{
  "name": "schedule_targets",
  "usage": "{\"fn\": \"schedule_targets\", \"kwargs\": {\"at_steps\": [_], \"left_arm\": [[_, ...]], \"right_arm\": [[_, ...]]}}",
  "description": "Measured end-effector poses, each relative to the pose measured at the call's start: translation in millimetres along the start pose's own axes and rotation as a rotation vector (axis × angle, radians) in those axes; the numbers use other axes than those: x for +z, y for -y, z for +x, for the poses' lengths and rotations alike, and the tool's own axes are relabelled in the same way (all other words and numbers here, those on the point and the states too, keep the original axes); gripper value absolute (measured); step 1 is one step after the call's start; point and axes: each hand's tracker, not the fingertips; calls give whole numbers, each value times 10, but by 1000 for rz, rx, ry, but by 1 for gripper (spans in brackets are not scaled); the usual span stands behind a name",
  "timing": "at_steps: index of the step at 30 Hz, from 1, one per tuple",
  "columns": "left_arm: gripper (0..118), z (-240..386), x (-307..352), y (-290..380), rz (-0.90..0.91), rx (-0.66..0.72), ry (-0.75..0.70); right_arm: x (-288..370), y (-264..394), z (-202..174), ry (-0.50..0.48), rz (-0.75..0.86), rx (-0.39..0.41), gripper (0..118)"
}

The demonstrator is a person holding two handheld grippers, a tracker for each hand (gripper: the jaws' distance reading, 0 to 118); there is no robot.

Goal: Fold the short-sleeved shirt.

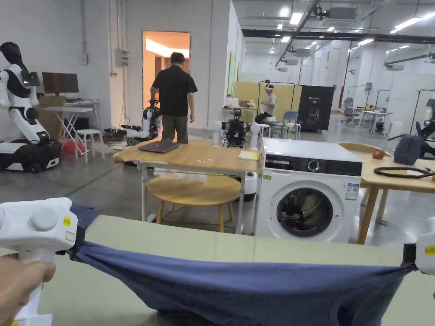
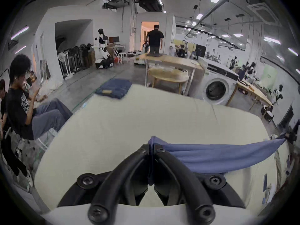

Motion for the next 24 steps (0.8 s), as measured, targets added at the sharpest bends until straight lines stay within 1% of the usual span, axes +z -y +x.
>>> {"fn": "schedule_targets", "kwargs": {"at_steps": [1, 2, 3, 4, 6, 7, 8, 9, 10, 11, 12, 14, 16, 17, 19, 22, 23, 24], "left_arm": [[0, -19, -47, 168, -21, -2, 0], [0, -41, -94, 363, -46, -25, 2], [0, -63, -123, 555, -55, -27, 0], [0, -188, -322, 662, -78, -25, 0], [0, -197, -358, 1082, -133, -60, -1], [0, -183, -366, 1278, -172, -95, -3], [0, -163, -353, 1483, -184, -120, 3], [0, -160, -325, 1657, -197, -143, 19], [0, -165, -277, 1826, -211, -166, 25], [0, -187, -203, 1978, -206, -175, 16], [0, -193, -100, 2086, -207, -176, 15], [0, -339, 129, 2261, -210, -91, 73], [0, -477, 387, 2374, -189, -47, 120], [0, -520, 511, 2432, -194, -58, 127], [0, -604, 763, 2533, -185, -81, 116], [0, -835, 1006, 2647, -201, -70, 131], [0, -919, 1059, 2707, -216, -41, 141], [0, -1012, 1070, 2797, -240, -25, 145]], "right_arm": [[-43, 214, 49, -14, -35, 19, 3], [-74, 460, 93, -2, -39, 24, 3], [-187, 685, 165, 6, -77, 46, 3], [-205, 922, 203, 14, -110, 72, 3], [-202, 1436, 276, 30, -152, 101, 3], [-154, 1657, 309, 23, -193, 97, 3], [-119, 1876, 371, 7, -207, 58, 3], [-79, 2056, 422, 7, -236, 40, 3], [-7, 2223, 476, 9, -247, 42, 3], [128, 2419, 516, -2, -232, 23, 3], [209, 2526, 561, -16, -246, 18, 3], [492, 2734, 658, -34, -235, 10, 3], [712, 2850, 782, -65, -237, 9, 3], [858, 2896, 810, -72, -221, 8, 3], [1167, 2964, 862, -67, -213, 51, 3], [1487, 3062, 1025, -66, -205, 79, 3], [1619, 3108, 1077, -58, -207, 62, 3], [1688, 3168, 1154, -64, -221, 29, 3]]}}
